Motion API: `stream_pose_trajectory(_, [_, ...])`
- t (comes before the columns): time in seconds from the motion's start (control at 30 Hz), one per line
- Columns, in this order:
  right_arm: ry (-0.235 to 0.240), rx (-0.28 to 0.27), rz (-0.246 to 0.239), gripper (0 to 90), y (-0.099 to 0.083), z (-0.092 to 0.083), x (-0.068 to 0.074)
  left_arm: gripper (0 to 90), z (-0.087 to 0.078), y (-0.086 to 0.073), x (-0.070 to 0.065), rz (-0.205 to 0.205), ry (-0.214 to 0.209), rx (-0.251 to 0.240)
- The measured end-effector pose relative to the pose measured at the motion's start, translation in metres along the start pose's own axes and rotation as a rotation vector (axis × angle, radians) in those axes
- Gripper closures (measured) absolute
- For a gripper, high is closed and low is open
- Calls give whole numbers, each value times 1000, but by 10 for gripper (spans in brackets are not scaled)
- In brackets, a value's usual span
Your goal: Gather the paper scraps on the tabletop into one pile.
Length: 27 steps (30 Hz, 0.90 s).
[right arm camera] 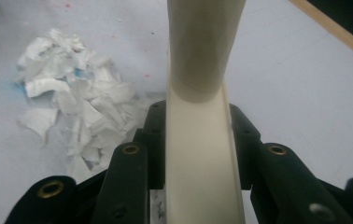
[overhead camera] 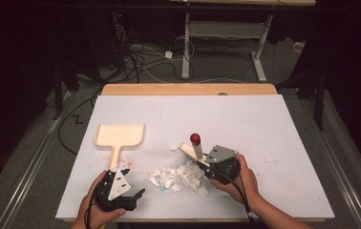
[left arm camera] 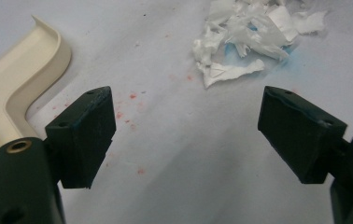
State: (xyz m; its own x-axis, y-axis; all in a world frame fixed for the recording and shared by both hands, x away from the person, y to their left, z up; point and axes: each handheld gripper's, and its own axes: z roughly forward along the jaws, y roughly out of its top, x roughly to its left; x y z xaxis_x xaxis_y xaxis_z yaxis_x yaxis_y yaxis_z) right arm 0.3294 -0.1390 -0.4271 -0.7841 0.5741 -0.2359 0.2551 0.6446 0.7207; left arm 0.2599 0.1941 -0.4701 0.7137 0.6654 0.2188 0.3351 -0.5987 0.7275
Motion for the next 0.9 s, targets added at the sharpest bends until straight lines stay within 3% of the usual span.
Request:
stream_pose_trajectory(0.1, [20,-29,23,676,0,-6,-4,182,0,-1,1,-15,-3,5])
stream_pose_trajectory(0.13, [-6,-48,26,677,2,-12,-6,182,0,-1,1,-16,-3,6])
stream_pose_trajectory(0.37, [-21,-115,58,676,9,-26,-25,182,0,0,1,-7,2,-1])
stream_pose_trajectory(0.47, [-38,-127,34,676,14,-23,-33,182,1,0,1,-19,-3,5])
stream_pose_trajectory(0.6, [-37,-145,-3,676,21,-9,-46,181,2,1,0,-19,-5,8])
stream_pose_trajectory(0.63, [-33,-145,-65,676,27,5,-54,182,3,1,0,-17,-7,8])
stream_pose_trajectory(0.67, [-33,-145,-65,676,27,5,-54,182,3,1,0,-16,-8,9])
stream_pose_trajectory(0.7, [-48,-134,-118,676,31,23,-60,182,3,1,0,-15,-9,12])
stream_pose_trajectory(0.73, [-39,-111,-138,676,33,32,-63,182,3,0,1,-17,-9,12])
stream_pose_trajectory(0.9, [18,-62,-188,676,37,69,-64,182,2,-2,3,-16,-6,9])
